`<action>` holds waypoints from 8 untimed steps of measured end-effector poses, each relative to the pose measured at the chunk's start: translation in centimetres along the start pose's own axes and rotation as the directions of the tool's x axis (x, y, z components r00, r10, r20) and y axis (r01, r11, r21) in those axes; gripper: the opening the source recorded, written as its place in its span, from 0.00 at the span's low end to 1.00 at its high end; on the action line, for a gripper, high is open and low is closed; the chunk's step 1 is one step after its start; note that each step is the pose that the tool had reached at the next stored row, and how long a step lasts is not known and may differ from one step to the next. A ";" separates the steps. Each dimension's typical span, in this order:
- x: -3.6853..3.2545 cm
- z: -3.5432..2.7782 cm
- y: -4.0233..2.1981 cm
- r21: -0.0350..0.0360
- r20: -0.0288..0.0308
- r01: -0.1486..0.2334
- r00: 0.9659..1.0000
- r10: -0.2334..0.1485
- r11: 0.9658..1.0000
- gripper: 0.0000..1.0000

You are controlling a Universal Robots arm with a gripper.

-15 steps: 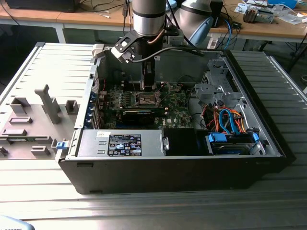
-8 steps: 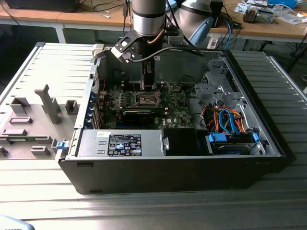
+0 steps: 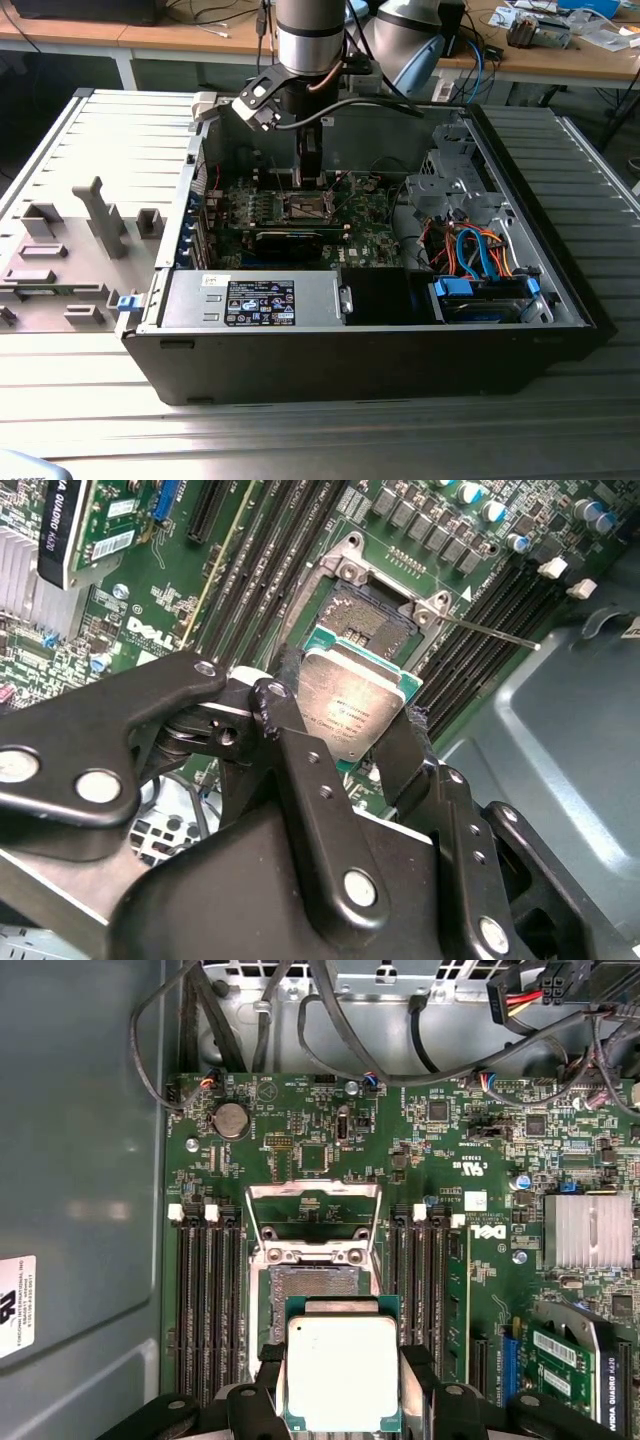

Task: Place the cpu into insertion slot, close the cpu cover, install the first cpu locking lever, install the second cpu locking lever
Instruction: 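Place the cpu into insertion slot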

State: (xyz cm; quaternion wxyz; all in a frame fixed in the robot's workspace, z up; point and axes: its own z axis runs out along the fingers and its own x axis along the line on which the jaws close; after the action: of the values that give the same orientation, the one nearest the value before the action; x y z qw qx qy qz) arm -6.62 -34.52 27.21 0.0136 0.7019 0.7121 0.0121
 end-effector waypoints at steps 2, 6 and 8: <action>0.05 0.03 0.00 0.000 0.000 0.000 1.000 0.000 1.000 0.54; 0.11 0.07 0.00 0.000 0.000 0.000 1.000 0.000 1.000 0.54; 0.14 0.09 -0.01 0.000 0.000 0.000 1.000 0.000 1.000 0.54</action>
State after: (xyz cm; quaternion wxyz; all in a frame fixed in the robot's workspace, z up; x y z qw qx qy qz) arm -6.63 -34.38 27.12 0.0136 0.7019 0.7120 0.0121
